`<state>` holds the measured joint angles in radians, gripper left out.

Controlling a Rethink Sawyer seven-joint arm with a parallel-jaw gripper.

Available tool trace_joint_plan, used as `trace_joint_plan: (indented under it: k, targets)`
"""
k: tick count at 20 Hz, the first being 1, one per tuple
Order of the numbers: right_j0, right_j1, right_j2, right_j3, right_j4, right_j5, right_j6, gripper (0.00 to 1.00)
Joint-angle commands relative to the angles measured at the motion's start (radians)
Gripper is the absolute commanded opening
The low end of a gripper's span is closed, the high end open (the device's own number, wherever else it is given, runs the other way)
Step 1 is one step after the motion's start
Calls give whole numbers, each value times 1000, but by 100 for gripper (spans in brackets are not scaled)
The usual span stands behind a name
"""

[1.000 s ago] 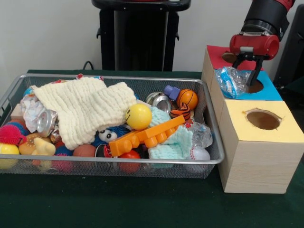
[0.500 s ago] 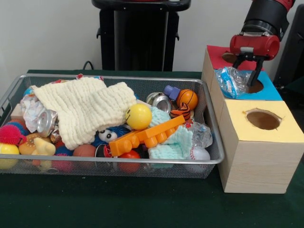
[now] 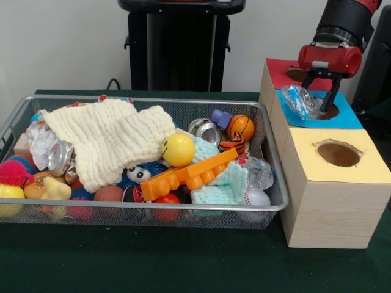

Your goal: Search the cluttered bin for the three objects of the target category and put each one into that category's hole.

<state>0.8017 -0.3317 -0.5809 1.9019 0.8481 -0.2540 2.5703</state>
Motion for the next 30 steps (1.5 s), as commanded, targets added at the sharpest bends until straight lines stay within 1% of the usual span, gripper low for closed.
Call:
trace_joint_plan:
  k: [1,5,9,16,20,23,24,26,30]
  targets:
    - [14,19,77,-53,28,184,96,100]
    - [40,22,56,-56,37,230,112,100]
    - [48,27,40,-62,36,248,116,100]
    - [39,20,42,-63,19,252,115,100]
    - [32,25,46,-66,14,236,110,100]
    - [10,14,66,-61,-6,221,101,100]
    - [-2,4,79,-57,-16,230,97,100]
    - [-2,-3,72,-56,-23,277,87,100]
    - [-13,-20,67,-54,-42,330,72,100]
